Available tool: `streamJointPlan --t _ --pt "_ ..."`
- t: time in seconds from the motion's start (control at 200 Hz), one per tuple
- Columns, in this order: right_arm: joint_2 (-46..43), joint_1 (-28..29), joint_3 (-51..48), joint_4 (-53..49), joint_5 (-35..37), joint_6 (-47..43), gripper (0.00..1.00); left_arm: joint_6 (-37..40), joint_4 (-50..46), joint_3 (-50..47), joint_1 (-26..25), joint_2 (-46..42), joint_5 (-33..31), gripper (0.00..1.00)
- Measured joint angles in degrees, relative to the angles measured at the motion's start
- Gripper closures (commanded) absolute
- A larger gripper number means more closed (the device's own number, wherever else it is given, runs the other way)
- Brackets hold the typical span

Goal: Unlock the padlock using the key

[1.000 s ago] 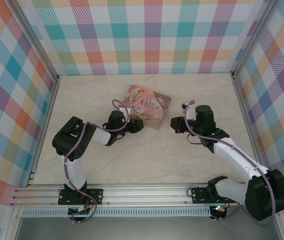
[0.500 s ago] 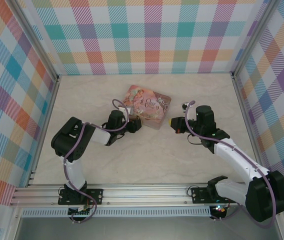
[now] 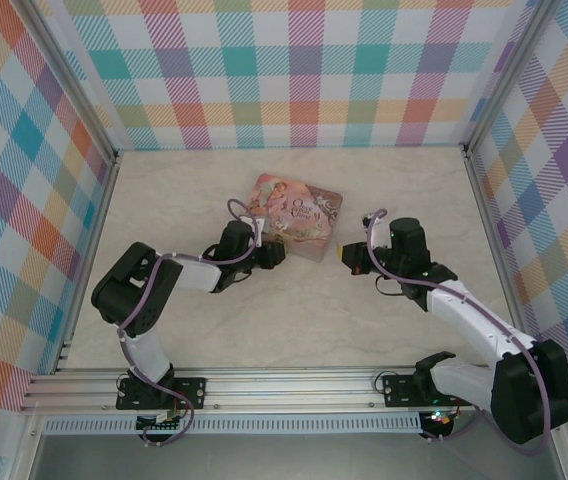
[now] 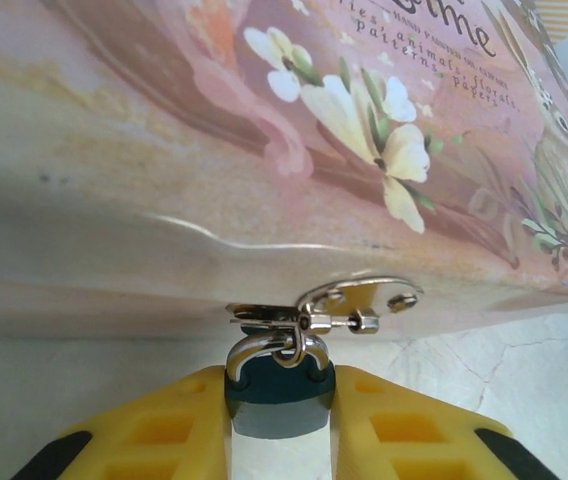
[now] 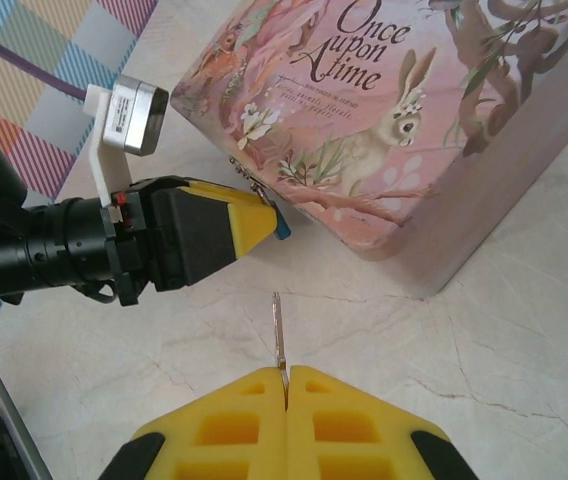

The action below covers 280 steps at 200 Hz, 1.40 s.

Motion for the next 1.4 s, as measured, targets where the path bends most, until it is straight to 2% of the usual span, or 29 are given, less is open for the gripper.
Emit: streamJointPlan --t 0.21,0.425,0.775,1.13,1.4 --pt "0.15 3.34 -2.03 1.03 0.42 -3.5 0.98 -5.7 -3.34 0.0 -0.46 -2.34 0.04 0.8" --pt "0.94 8.28 -4.81 1.84 4.15 -9.4 0.98 -12.83 -7.45 0.0 -1.07 -8.13 1.57 0.84" --pt "7.98 15.06 -4.31 2.51 10.95 -17.64 0.99 -24.35 -12.79 0.0 -1.81 -11.21 4.07 0.89" --pt "15.72 18.71 0.0 4.94 14.21 -20.52 0.99 -31.12 -13.7 0.0 -2.19 -11.63 4.39 0.89" --pt "19.34 19.06 2.58 6.86 14.97 -21.92 0.99 -34.01 -13.66 0.0 -2.23 -11.63 4.59 0.91"
